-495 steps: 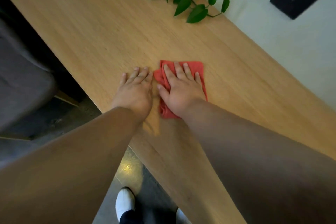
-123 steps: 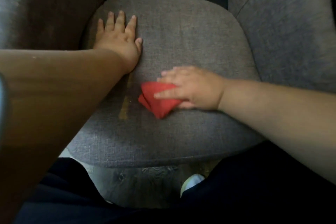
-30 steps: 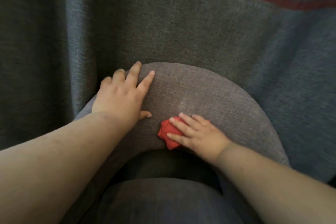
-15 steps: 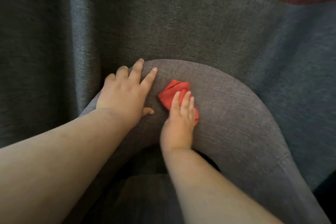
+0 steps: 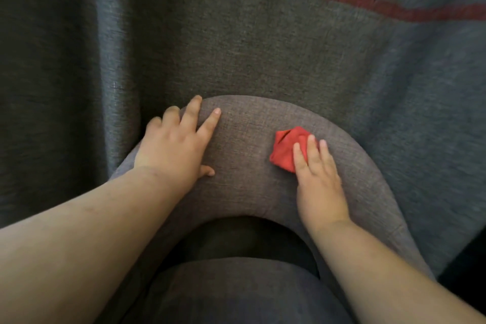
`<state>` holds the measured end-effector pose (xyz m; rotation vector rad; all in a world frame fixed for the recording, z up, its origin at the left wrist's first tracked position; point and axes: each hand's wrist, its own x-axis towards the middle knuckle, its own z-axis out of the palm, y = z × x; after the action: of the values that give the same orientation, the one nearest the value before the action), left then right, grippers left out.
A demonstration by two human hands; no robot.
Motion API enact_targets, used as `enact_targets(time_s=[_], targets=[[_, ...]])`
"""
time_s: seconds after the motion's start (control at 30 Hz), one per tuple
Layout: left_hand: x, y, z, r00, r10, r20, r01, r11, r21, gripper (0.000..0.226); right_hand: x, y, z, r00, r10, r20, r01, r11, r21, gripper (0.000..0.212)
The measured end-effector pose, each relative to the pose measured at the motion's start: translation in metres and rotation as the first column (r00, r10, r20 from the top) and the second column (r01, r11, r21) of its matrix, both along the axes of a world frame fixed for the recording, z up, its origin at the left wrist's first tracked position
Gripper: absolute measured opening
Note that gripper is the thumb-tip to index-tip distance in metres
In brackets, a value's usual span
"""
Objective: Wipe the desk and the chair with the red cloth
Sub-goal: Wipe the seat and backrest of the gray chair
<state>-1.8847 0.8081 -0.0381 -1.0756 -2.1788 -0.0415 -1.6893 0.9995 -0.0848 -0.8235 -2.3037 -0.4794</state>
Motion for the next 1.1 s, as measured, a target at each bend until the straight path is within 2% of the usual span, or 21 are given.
enact_targets(time_s=[0.07, 0.13, 0.2, 0.3, 0.37, 0.47, 0.5, 0.57, 0.63, 0.7, 0.83, 0.93, 1.03, 1.1], targets=[[-0.001, 0.000, -0.001, 1.000, -0.002, -0.005, 0.002, 1.000, 0.001, 0.121, -0.027, -0.019, -0.009, 0.976, -0.064, -0.208, 0.027, 0.984, -0.177, 0.080], [-0.002, 0.000, -0.002, 1.000, -0.001, -0.007, 0.001, 1.000, 0.006, 0.122, -0.063, -0.044, -0.013, 0.907, -0.129, -0.401, -0.027, 0.932, -0.361, 0.073], [-0.003, 0.001, -0.002, 1.000, 0.010, -0.009, -0.010, 1.000, 0.009, 0.121, -0.100, -0.075, -0.015, 0.879, -0.126, -0.461, -0.104, 0.891, -0.442, 0.073], [-0.005, 0.004, -0.004, 0.999, 0.003, -0.032, -0.003, 1.000, 0.017, 0.112, -0.126, -0.112, -0.023, 0.912, 0.016, -0.411, -0.200, 0.890, -0.409, 0.071], [-0.006, 0.005, -0.004, 0.999, 0.012, -0.036, -0.011, 1.000, 0.015, 0.116, -0.116, -0.106, -0.019, 0.913, 0.111, -0.393, -0.262, 0.898, -0.355, 0.062], [-0.006, 0.007, -0.004, 0.999, 0.015, -0.041, -0.015, 1.000, 0.013, 0.123, -0.094, -0.069, 0.001, 0.911, 0.203, -0.358, -0.264, 0.956, -0.128, 0.047], [-0.006, 0.006, -0.005, 0.999, 0.014, -0.044, -0.014, 1.000, 0.013, 0.123, -0.093, -0.060, 0.008, 0.916, 0.241, -0.320, -0.264, 0.964, -0.031, 0.048], [-0.005, 0.006, -0.005, 0.999, 0.014, -0.050, -0.013, 1.000, 0.018, 0.124, -0.095, -0.052, 0.018, 0.933, 0.332, -0.141, -0.317, 0.941, 0.118, 0.063], [-0.005, 0.005, -0.005, 0.999, 0.025, -0.044, -0.024, 0.999, 0.022, 0.124, -0.098, -0.047, 0.021, 0.948, 0.315, 0.041, -0.317, 0.937, 0.147, 0.080], [-0.004, 0.005, -0.004, 0.999, 0.032, -0.033, -0.031, 0.999, 0.019, 0.125, -0.092, -0.035, 0.023, 0.968, 0.236, 0.089, -0.245, 0.964, 0.105, 0.080], [-0.006, 0.004, -0.004, 1.000, 0.010, -0.025, -0.009, 1.000, 0.013, 0.122, -0.048, -0.001, 0.019, 0.997, 0.058, -0.060, -0.052, 0.995, 0.087, 0.075], [-0.007, 0.004, -0.005, 1.000, -0.006, -0.025, 0.007, 1.000, 0.018, 0.122, -0.031, 0.004, 0.005, 0.975, -0.031, -0.218, 0.031, 1.000, -0.005, 0.075], [-0.007, 0.005, -0.006, 0.999, -0.013, -0.030, 0.013, 1.000, 0.018, 0.122, -0.066, -0.019, -0.007, 0.939, -0.052, -0.340, -0.004, 0.987, -0.161, 0.072], [-0.008, 0.006, -0.006, 0.999, -0.008, -0.034, 0.009, 1.000, 0.026, 0.122, -0.100, -0.045, -0.011, 0.922, 0.013, -0.387, -0.101, 0.973, -0.209, 0.072]])
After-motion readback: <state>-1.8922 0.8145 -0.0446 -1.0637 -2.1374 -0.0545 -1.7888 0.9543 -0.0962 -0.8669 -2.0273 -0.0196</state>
